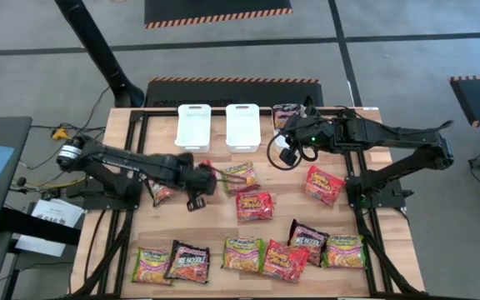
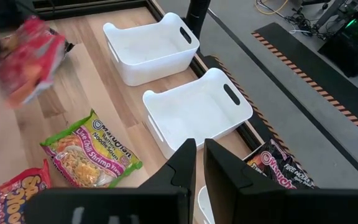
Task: Sort Maruchan noodles
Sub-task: Put the orange noodle pack into the left white bin
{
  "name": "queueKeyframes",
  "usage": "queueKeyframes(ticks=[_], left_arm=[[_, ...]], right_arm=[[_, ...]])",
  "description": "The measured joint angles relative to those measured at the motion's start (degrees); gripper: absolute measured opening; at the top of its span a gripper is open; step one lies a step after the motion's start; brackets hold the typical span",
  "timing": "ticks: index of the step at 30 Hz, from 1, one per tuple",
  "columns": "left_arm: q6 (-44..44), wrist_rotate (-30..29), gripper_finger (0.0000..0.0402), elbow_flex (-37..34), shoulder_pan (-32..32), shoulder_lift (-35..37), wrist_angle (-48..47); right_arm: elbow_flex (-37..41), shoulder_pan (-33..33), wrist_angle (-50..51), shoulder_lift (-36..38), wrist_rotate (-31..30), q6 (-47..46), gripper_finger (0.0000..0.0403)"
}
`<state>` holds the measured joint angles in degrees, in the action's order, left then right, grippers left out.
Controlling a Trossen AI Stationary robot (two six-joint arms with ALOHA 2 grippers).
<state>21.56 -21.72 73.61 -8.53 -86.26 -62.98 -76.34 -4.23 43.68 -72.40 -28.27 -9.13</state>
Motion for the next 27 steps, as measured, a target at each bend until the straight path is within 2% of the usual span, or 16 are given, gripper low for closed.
queueKeyframes(ticks=[5,14,23,27], left_arm=[[-7.6,-5.2,0.0000,3.9,6.2,0.0,-3.1],[-27.2,-8.9,0.0000,5.7,21.9,0.1,-1.6],[-46.4,-8.2,0.0000,5.8,38.1,0.0,11.1],[-52.5,-4.2,0.0000,5.8,44.2,-1.2,15.9]], right_arm=[[0.0,-0.1,0.0,0.0,0.0,0.0,0.0056],[0.0,-1.4,0.0,0.0,-0.1,0.0,0.0056],[0.0,-2.5,0.0,0.0,-0.1,0.0,0.0056],[0.0,-2.7,0.0,0.0,-0.1,0.0,0.0056]])
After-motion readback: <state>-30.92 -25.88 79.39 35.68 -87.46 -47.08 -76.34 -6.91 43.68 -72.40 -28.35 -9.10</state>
